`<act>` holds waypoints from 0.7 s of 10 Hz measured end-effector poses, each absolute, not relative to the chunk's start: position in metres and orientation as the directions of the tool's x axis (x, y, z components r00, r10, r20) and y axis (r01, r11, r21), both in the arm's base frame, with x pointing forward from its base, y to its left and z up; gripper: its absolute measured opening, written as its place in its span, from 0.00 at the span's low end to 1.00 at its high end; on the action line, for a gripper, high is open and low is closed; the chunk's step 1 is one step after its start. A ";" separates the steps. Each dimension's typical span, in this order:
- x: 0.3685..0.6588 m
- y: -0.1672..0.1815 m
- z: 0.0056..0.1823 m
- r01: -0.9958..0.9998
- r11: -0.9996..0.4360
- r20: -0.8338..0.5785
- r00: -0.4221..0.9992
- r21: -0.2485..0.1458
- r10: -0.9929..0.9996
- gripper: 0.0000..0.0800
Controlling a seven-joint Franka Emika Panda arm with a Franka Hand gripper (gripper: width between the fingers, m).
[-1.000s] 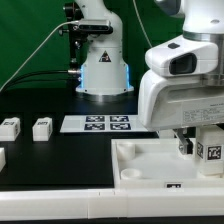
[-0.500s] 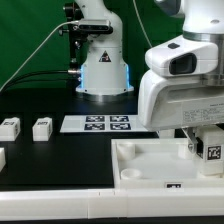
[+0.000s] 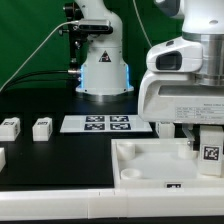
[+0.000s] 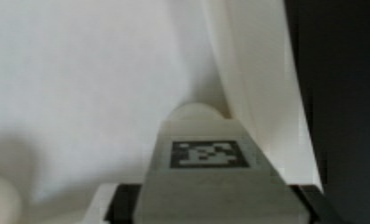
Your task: Assemble one leg
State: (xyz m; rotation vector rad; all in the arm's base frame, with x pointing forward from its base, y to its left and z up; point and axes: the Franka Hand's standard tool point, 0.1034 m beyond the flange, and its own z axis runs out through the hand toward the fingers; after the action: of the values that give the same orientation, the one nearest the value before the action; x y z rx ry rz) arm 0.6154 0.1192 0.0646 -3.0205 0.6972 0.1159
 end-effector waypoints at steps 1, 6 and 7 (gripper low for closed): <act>0.615 0.120 0.065 -0.531 -0.847 -0.083 0.845 -0.013 -0.528 0.36; 0.615 0.122 0.064 -0.931 -0.363 -0.077 0.360 0.038 -0.930 0.36; 0.615 0.122 0.064 -0.948 -0.315 -0.076 0.311 0.042 -0.947 0.36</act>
Offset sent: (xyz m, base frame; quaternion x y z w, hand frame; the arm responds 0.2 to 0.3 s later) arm -0.0012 0.0023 0.0012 -0.0157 0.0051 0.3414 0.9398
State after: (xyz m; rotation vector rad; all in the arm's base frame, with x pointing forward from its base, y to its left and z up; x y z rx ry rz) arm 0.6149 0.1221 0.0642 -2.5352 1.8321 0.1355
